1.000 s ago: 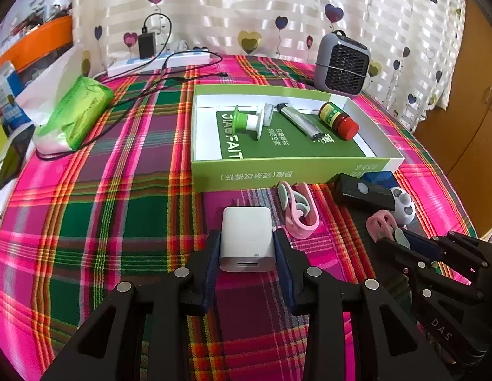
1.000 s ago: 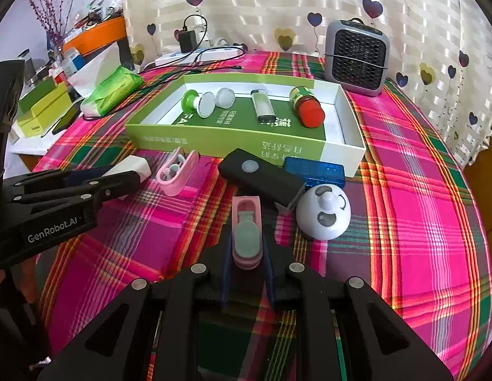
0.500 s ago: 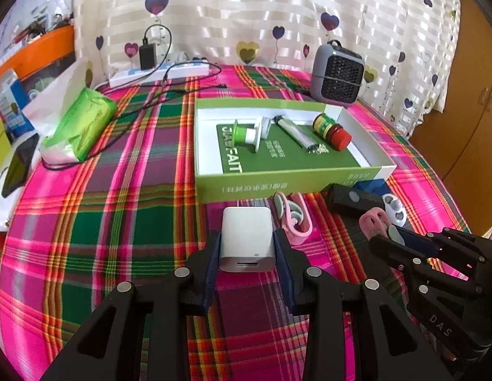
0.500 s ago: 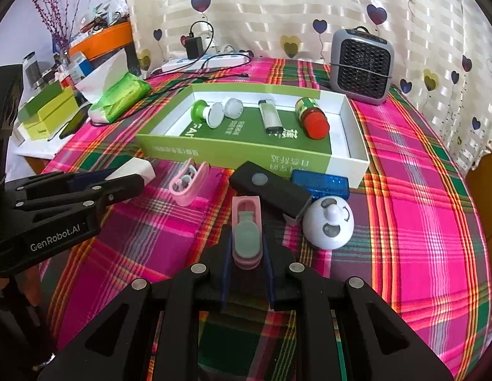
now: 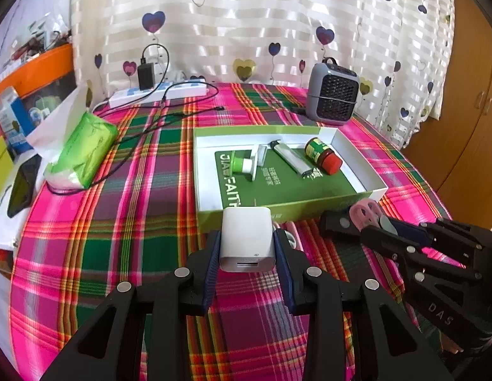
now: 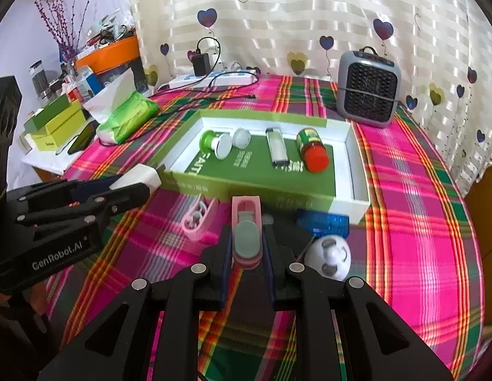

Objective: Organize rigid objects
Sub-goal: 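Lift and carry the charger with the left gripper while the right carries the pink clip over the box, then open the right gripper to drop the pink clip while the left lowers and releases the charger in the box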

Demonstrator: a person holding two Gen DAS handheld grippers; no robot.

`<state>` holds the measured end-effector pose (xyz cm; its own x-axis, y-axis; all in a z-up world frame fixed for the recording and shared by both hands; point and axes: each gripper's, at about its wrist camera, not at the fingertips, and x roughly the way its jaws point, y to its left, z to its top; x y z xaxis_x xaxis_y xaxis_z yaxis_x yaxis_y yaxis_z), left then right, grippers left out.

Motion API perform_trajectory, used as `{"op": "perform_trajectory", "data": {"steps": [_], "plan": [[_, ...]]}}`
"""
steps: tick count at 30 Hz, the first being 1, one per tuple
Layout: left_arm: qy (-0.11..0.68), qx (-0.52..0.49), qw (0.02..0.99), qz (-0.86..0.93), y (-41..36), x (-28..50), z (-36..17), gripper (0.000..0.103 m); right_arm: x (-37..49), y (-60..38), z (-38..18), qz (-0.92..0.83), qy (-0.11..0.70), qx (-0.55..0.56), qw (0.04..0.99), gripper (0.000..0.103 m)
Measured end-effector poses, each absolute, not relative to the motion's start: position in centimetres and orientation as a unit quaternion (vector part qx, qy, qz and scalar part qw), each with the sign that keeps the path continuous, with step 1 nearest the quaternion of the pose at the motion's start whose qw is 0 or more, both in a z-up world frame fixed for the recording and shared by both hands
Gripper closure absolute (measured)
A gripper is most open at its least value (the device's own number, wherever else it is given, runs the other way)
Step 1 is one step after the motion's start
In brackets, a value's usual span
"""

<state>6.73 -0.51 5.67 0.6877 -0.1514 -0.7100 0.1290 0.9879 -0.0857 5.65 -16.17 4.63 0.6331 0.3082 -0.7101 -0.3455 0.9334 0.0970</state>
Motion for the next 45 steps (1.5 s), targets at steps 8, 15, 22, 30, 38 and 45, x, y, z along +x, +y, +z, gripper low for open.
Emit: {"op": "perform_trajectory", "data": {"steps": [8,15,22,30,38,45], "plan": [[0.386,-0.013,0.919,-0.077,-0.3,7.8,5.9,0.071,7.7,-16.1,5.6,0.188,0.385,-0.021,0.903,0.084],[0.391,-0.02,0.917,-0.076,0.1,9.0,5.6,0.071,9.9,-15.8,6.1,0.199,0.389,-0.017,0.899,0.084],[0.397,-0.024,0.914,-0.077,0.1,10.3,5.2,0.071,13.2,-15.3,6.2,0.207,0.403,-0.017,0.891,0.084],[0.405,-0.029,0.91,-0.083,0.0,12.2,4.5,0.071,17.1,-14.3,5.2,0.196,0.429,-0.026,0.881,0.084],[0.408,-0.024,0.908,-0.091,-0.6,14.0,4.1,0.071,20.0,-13.8,3.6,0.19,0.456,-0.029,0.869,0.084],[0.416,-0.025,0.904,-0.093,-0.7,14.9,3.4,0.071,21.2,-13.1,2.7,0.19,0.466,-0.04,0.863,0.084]]}}
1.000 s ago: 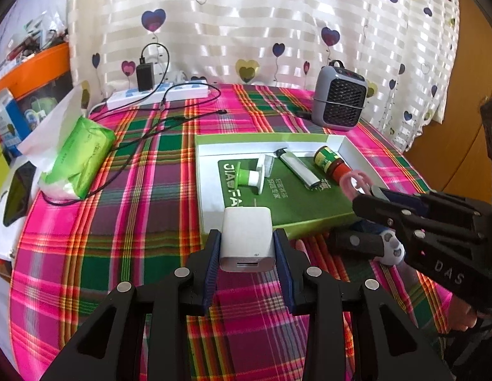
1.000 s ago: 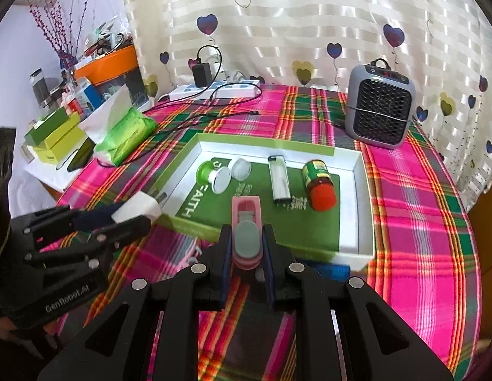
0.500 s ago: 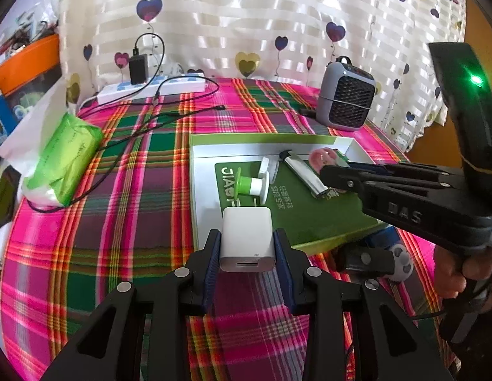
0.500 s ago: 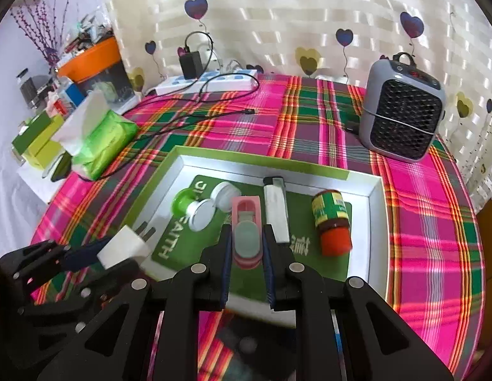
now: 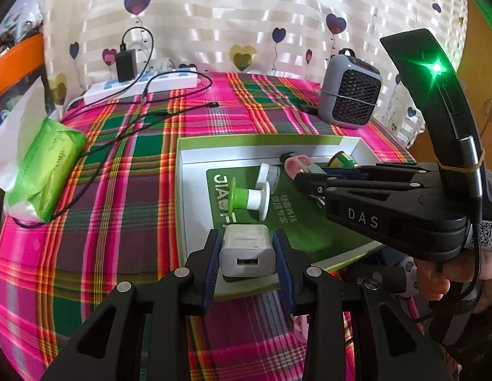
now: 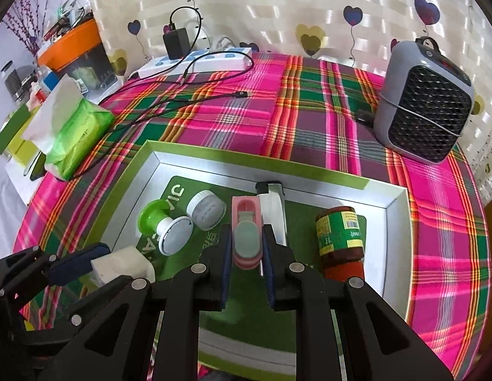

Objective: Organize rigid objects
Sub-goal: 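Open the right gripper to drop the pink clip while the left lowers and releases the charger in the box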

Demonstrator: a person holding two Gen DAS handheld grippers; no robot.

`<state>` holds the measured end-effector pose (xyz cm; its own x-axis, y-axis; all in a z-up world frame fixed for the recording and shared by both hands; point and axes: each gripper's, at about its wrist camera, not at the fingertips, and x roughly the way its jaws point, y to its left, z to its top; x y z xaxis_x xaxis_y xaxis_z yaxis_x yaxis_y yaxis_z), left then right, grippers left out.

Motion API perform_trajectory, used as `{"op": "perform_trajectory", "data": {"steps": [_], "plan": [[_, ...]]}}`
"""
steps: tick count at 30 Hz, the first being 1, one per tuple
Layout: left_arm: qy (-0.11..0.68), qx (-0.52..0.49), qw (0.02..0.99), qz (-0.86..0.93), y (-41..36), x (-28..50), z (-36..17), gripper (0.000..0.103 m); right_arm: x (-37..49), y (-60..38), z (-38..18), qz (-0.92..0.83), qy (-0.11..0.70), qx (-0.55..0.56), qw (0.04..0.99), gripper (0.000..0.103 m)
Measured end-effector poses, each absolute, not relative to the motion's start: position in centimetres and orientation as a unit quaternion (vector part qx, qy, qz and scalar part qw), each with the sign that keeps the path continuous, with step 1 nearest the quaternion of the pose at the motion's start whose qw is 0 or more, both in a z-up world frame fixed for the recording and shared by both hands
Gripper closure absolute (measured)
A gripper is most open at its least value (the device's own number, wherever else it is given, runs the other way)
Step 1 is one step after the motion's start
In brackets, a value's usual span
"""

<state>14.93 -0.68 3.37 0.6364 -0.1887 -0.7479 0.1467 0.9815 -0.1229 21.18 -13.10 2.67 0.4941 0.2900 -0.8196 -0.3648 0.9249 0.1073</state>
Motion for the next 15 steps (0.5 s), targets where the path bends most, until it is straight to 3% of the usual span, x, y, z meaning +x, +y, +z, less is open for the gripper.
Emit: {"op": "perform_trajectory", "data": {"steps": [15], "plan": [[0.421,-0.023,0.903,-0.086,-0.3,16.2,2.6,0.071,22.4,-11.4,2.0,0.197,0.469,-0.061,0.859,0.084]]}}
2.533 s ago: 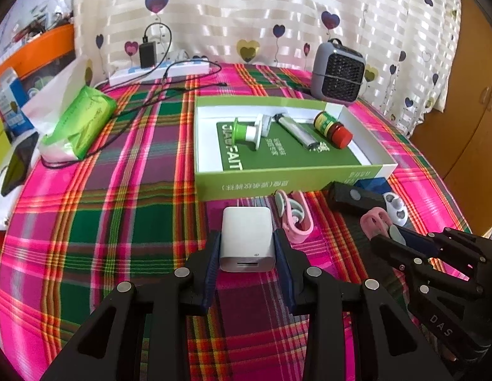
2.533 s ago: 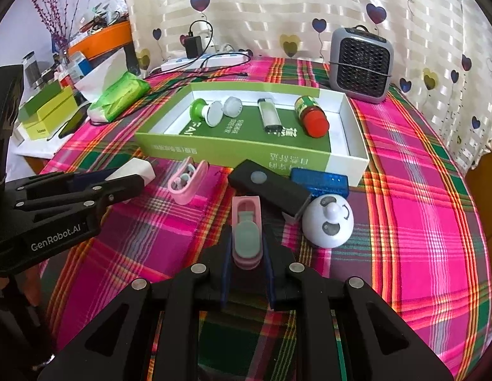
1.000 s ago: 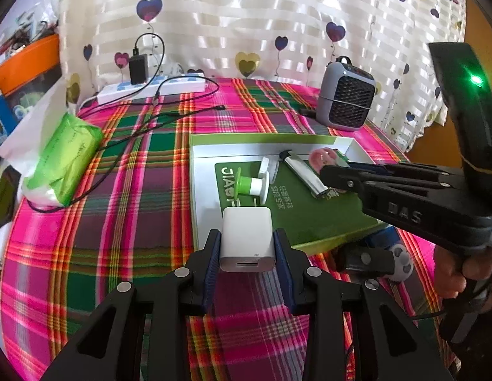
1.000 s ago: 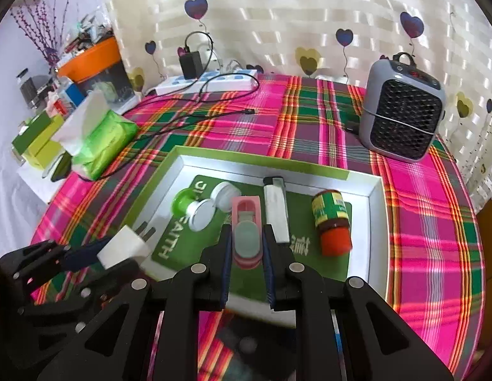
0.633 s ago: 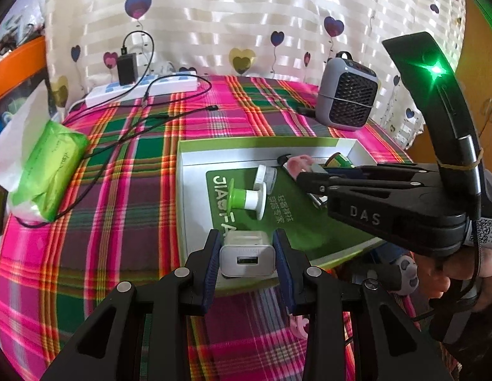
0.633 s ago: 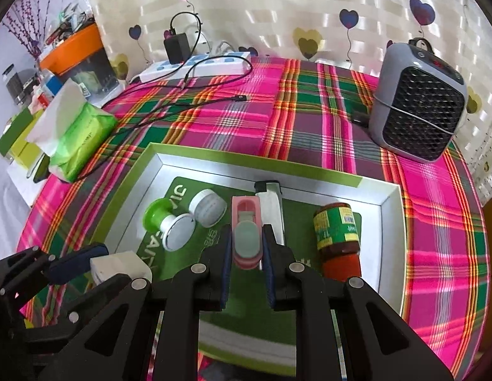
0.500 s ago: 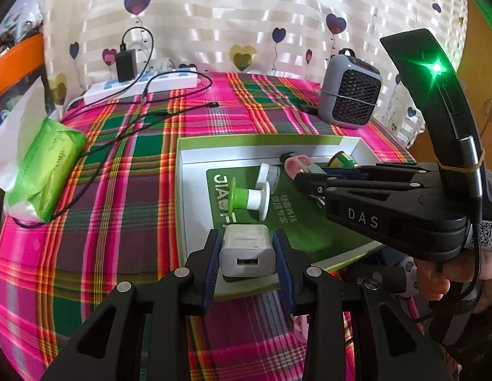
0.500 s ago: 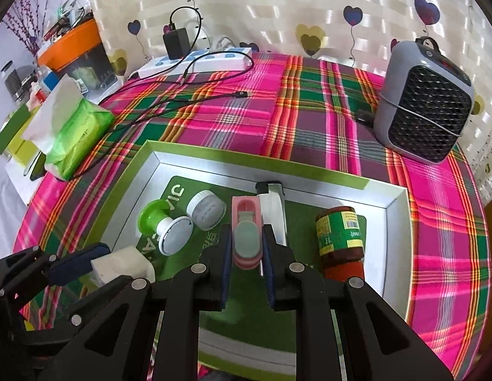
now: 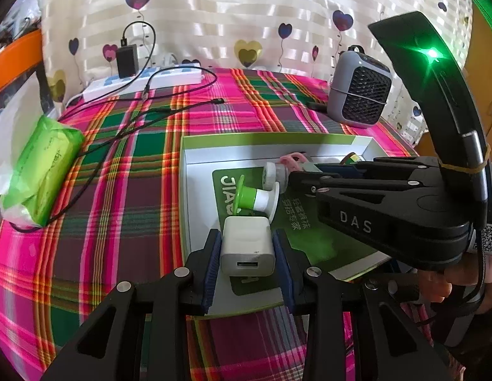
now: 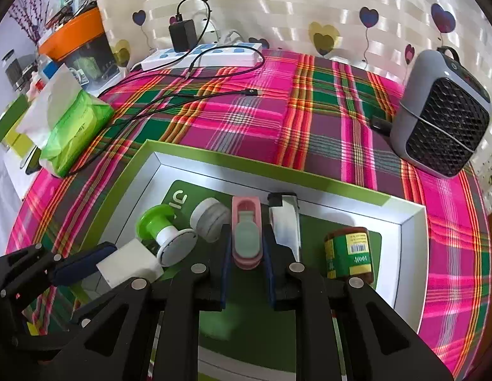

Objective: Organize rigid objects
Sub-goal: 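Open the right gripper to drop the pink clip while the left lowers and releases the charger in the box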

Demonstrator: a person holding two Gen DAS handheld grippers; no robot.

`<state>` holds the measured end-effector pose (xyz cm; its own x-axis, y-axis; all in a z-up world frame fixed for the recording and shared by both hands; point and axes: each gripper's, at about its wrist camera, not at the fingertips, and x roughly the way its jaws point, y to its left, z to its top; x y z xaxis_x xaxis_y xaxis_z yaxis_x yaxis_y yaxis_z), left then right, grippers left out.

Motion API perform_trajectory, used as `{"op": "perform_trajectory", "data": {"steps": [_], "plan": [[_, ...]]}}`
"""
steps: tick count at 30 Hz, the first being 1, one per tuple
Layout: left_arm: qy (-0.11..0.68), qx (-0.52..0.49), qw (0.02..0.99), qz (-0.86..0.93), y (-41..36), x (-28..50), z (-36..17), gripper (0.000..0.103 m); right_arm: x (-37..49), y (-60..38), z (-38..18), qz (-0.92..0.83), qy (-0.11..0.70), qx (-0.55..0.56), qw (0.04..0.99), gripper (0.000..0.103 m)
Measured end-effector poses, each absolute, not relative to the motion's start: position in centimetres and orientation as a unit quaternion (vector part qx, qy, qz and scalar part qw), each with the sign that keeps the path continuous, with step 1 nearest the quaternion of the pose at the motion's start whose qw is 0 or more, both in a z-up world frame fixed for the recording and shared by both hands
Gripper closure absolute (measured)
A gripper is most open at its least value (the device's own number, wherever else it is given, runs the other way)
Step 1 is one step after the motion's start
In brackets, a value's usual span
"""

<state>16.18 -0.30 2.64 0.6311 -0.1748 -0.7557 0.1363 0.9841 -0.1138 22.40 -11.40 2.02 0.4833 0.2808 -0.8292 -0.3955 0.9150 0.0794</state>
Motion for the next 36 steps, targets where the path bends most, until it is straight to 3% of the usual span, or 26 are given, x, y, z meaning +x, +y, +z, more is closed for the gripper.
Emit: {"op": "perform_trajectory", "data": {"steps": [33,36], "plan": [[0.418,-0.01,0.905,-0.077,-0.49,16.1,2.6,0.071,22.84,-10.75,1.14,0.199,0.478,-0.043,0.854,0.084],[0.419,-0.008,0.905,-0.075,-0.54,16.05,2.6,0.071,22.77,-10.97,1.2,0.199,0.478,-0.033,0.855,0.08]]}}
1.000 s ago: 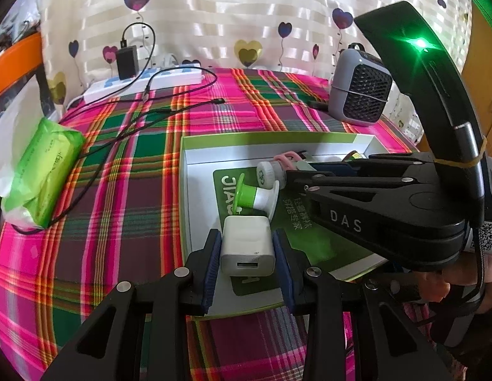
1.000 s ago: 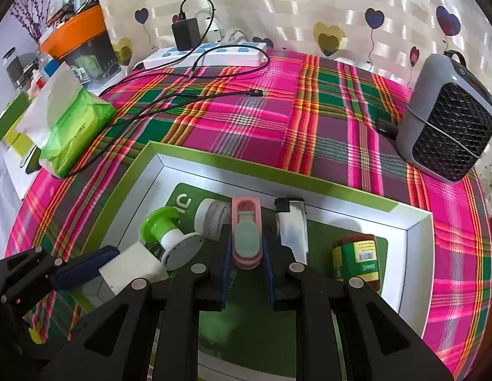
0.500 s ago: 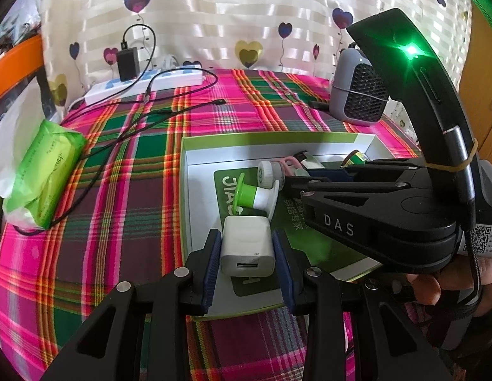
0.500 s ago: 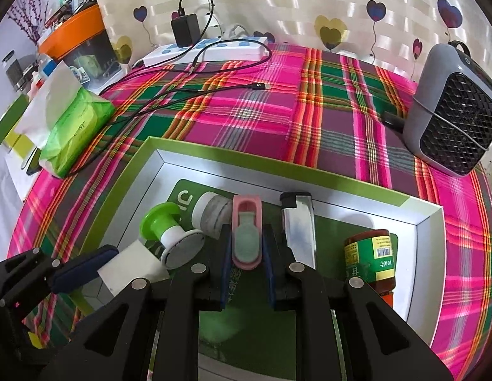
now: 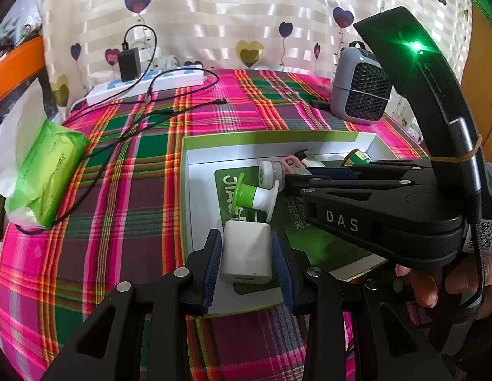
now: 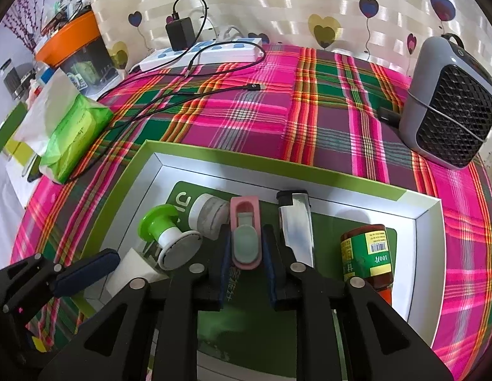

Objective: Organize rigid objects
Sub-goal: 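Open the right gripper to drop the pink clip while the left lowers and releases the charger in the box, then withdraw both grippers from the box toward the remaining objects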

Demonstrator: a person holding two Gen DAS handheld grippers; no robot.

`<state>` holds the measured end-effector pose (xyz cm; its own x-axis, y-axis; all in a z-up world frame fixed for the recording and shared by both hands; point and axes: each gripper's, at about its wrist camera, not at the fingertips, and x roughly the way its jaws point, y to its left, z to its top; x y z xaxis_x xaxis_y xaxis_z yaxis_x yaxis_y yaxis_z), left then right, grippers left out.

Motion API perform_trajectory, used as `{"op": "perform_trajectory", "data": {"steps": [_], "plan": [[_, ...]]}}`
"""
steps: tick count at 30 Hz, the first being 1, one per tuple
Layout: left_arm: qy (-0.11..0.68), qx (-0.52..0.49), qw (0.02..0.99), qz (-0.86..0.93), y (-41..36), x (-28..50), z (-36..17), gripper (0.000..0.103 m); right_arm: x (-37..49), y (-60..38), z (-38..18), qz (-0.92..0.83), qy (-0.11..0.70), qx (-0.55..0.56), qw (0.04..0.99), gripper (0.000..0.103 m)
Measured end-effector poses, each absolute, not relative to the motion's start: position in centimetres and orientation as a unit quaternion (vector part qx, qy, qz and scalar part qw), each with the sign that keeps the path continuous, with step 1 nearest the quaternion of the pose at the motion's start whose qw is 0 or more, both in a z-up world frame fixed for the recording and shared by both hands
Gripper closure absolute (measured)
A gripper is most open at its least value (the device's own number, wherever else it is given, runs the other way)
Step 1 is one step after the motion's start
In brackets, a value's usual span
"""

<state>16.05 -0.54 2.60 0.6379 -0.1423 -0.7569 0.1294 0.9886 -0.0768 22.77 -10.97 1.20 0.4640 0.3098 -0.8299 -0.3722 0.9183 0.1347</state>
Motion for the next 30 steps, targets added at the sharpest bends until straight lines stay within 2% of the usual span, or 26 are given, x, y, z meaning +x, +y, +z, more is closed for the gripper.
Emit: {"op": "perform_trajectory", "data": {"steps": [7,10,11,30], "plan": [[0.419,-0.008,0.905,-0.072,-0.6,15.7,2.7,0.07,22.2,-11.1,1.5,0.202,0.472,-0.025,0.858,0.077],[0.417,-0.007,0.906,-0.073,-0.7,15.3,2.9,0.07,22.0,-11.2,1.8,0.203,0.468,-0.02,0.86,0.059],[0.415,-0.005,0.907,-0.072,-0.8,15.1,3.0,0.07,21.8,-11.3,1.9,0.204,0.466,-0.018,0.861,0.057],[0.391,0.001,0.917,-0.073,-1.4,9.6,4.9,0.07,15.7,-13.4,5.2,0.201,0.422,-0.004,0.884,0.057]]}}
